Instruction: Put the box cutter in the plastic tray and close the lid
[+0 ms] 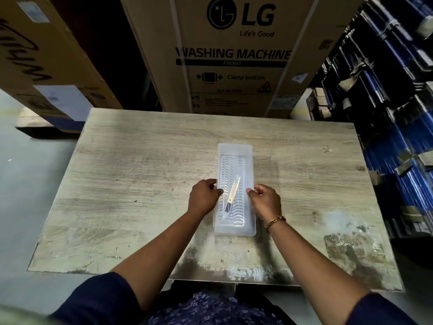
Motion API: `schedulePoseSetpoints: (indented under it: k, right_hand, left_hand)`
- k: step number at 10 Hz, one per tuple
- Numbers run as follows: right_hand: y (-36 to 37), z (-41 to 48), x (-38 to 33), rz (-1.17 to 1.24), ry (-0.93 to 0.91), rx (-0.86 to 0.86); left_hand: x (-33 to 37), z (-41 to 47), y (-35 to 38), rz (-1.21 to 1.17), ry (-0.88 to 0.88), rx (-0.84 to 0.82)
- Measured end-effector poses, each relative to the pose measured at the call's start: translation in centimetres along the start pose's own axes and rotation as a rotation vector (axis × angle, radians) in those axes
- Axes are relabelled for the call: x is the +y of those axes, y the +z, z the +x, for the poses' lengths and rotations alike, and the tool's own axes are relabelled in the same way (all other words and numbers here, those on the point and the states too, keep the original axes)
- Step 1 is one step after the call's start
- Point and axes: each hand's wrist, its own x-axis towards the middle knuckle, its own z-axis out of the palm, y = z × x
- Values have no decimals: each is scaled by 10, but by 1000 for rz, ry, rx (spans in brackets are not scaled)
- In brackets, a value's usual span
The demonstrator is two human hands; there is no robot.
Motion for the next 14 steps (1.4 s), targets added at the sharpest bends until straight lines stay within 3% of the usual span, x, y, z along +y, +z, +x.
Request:
schedulePoseSetpoints:
  k: [3,5,6,7,8,9,13,14]
  right_hand:
    - [7,11,4,-69,4,38]
    - [4,18,11,-101,-22,-30]
    - [-5,15,10,-478,-286,-52]
    - [-13,19,3,-799,-622,-213]
    - [-28,35,-3,-1007,-702,-386]
    - [-38,48,-1,-1149,-746,-469]
    - [-39,45,-18,-1259,-669,-500]
    - [-49,43,-52,-1120,-624,-422]
  left_hand:
    - [-9,6,13,145,35,127]
    - [-17,16,11,189,86,82]
    - [-22,18,3,399,310,53]
    - [-24,26,-11,721,587,-130]
    - [-23,41,-26,987,629,-300]
    - [-27,50,-35,1106,670,-319]
    - [-9,42,-37,1226,666,-343]
    - [12,34,-42,1201,662,-271]
